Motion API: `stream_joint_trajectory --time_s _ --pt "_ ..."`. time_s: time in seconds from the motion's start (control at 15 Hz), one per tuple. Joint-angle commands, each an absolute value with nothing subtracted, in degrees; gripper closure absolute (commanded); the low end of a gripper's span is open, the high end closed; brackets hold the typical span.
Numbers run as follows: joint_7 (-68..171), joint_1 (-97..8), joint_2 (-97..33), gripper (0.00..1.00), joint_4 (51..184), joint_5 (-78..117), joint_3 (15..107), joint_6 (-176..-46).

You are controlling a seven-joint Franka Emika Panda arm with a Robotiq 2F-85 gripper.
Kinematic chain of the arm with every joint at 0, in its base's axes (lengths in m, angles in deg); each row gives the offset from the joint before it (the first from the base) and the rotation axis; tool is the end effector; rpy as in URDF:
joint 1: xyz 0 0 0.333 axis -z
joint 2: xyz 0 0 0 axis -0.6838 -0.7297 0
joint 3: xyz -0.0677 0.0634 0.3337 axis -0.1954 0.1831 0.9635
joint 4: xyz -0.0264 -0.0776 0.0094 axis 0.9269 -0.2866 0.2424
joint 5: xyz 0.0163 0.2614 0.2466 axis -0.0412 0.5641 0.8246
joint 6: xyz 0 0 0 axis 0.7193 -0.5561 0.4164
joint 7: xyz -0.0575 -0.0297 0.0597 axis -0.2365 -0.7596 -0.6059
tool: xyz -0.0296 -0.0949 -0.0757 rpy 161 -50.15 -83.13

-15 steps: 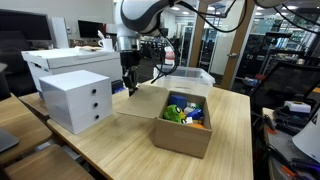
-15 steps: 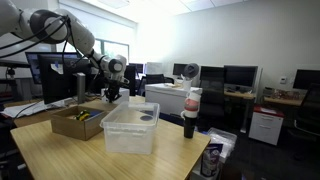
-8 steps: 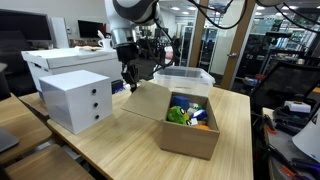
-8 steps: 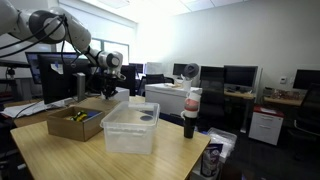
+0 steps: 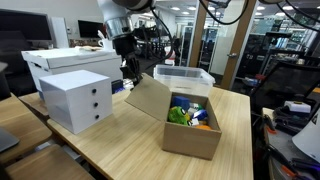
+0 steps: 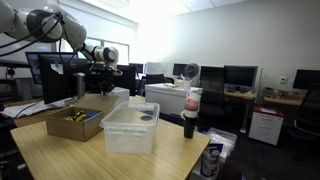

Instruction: Close the lid of the cardboard box

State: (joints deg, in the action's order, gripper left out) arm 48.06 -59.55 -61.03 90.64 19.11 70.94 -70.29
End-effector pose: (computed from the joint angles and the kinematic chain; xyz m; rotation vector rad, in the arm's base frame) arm 0.6641 0.2448 0.3240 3.0239 0.5513 -0.4659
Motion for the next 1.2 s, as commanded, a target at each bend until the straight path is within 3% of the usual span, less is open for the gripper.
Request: stream_joint_trajectory --time_s 0.0,1.13 --pt "51.61 -60.09 -57.59 0.97 93.32 18.22 69.63 -68.50" --pt "62.08 -54.89 -39.44 0.97 120.41 22.66 68.34 -79.40"
